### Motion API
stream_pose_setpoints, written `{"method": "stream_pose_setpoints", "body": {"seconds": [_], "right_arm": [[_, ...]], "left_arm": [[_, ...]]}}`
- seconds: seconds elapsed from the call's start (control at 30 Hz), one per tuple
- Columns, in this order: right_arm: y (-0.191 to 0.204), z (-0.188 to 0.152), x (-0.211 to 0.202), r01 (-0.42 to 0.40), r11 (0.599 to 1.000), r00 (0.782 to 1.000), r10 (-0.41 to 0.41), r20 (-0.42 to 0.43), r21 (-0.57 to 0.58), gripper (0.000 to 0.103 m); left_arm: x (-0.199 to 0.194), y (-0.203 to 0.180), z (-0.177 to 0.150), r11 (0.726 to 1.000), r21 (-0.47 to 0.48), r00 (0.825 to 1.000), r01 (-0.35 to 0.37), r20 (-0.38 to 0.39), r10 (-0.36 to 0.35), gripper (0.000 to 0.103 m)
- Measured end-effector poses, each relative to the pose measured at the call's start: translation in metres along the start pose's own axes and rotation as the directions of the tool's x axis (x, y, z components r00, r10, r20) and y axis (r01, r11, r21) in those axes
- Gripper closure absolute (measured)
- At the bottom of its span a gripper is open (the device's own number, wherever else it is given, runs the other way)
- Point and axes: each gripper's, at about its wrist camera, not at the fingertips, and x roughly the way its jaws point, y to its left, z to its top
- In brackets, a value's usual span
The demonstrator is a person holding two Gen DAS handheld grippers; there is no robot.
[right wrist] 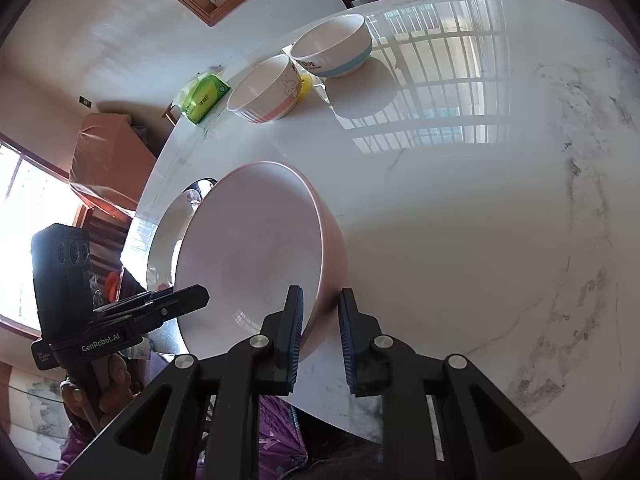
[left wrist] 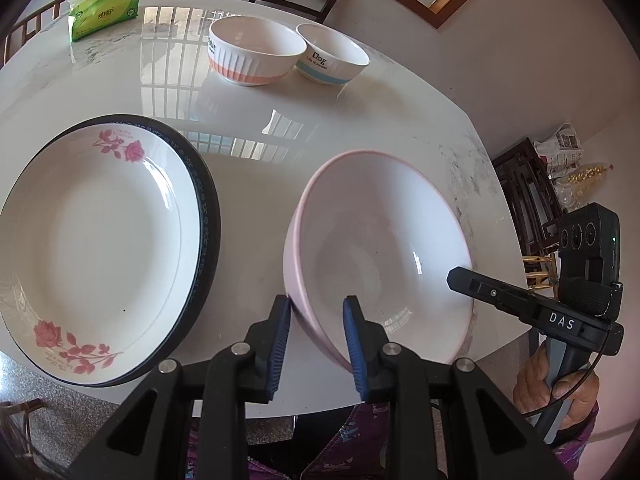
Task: Organize plates and bowls
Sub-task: 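Close both grippers on the rim of the pink bowl, then carry the pink bowl beside the plate stack, lower it, open both grippers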
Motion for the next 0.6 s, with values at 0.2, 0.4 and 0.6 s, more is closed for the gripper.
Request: {"method": "stream_pose_setpoints", "body": {"seconds": [0.2,0.4,0.6], "right_arm": [[0.001,0.003,-0.002,-0.017,1.000,0.999,0.017,0.027,-0.006,0.083],[-0.004,0.006,-0.025,-0.016,1.000,0.986,0.020,0.166,-0.026,0.075],[0.000,0.019,-0.033,-0.013,0.998,0.977,0.025,0.210,-0.055,0.074]], "left_arm": [[-0.015,-0.017,-0.006,0.989,0.109,0.991,-0.096,0.104,0.085,0.065],[-0.034,-0.016,-0.009,0.979,0.150,0.973,-0.134,0.205,0.102,0.054],[-0.043,0.007,0.013,0.991,0.071,0.972,-0.112,0.217,0.094,0.054]]}}
